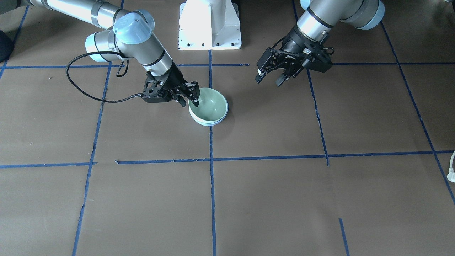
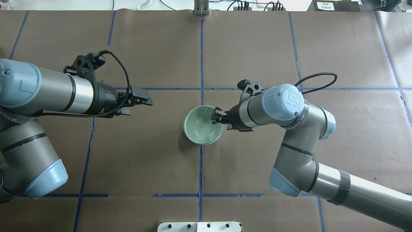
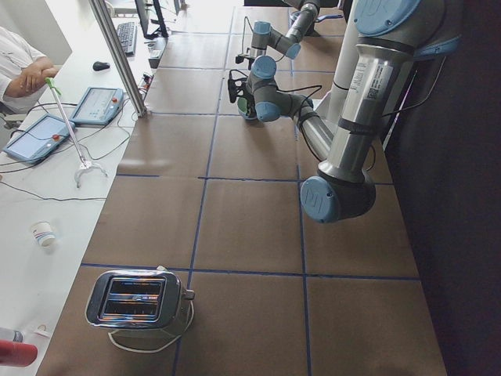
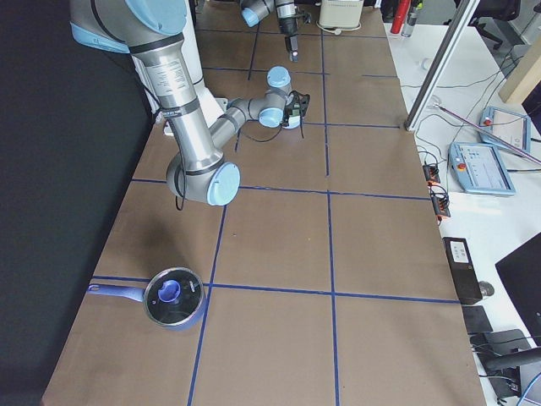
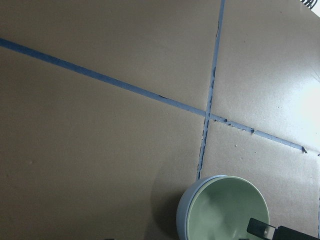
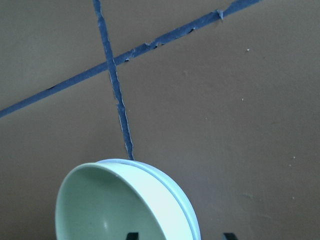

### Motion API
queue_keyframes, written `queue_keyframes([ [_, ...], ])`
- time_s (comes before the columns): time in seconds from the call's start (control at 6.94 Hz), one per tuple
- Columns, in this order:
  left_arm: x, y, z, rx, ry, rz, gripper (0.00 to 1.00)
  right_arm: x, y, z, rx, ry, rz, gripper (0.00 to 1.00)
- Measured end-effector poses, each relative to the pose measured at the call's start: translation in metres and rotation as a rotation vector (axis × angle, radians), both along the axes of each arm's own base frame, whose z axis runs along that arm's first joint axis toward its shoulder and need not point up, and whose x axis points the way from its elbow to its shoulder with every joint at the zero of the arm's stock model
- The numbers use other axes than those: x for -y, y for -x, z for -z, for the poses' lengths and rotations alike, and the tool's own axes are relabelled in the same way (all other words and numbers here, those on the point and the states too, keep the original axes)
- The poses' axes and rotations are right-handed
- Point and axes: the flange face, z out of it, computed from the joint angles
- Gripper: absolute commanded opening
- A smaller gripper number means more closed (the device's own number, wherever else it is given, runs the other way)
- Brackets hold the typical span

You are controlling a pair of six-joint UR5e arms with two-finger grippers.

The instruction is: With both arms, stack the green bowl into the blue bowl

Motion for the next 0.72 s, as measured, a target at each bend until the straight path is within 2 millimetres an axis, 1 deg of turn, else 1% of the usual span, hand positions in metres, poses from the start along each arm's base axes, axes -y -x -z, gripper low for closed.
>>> queue_keyframes([
  [0.14,-0.001,0.002,0.002,-0.003,-0.002,0.001,0.86,0.008,-0.026,-0.003,0.009,0.006,0.004,1.0],
  [0.29,0.001,0.005,-0.003,0.005,0.001,0.004,0.86,0.023,-0.079,-0.021,0.012,0.009,0.028,1.0],
  [0.43,0.005,0.015,-0.02,0.034,0.004,-0.007,0.86,0.039,-0.146,-0.053,-0.003,-0.015,0.064,1.0],
  [0.58,0.012,0.039,-0.053,0.09,-0.016,-0.049,0.86,0.055,-0.219,-0.098,-0.037,-0.071,0.098,1.0],
  [0.72,0.022,0.082,-0.1,0.161,-0.065,-0.108,0.86,0.064,-0.294,-0.153,-0.094,-0.159,0.13,1.0],
])
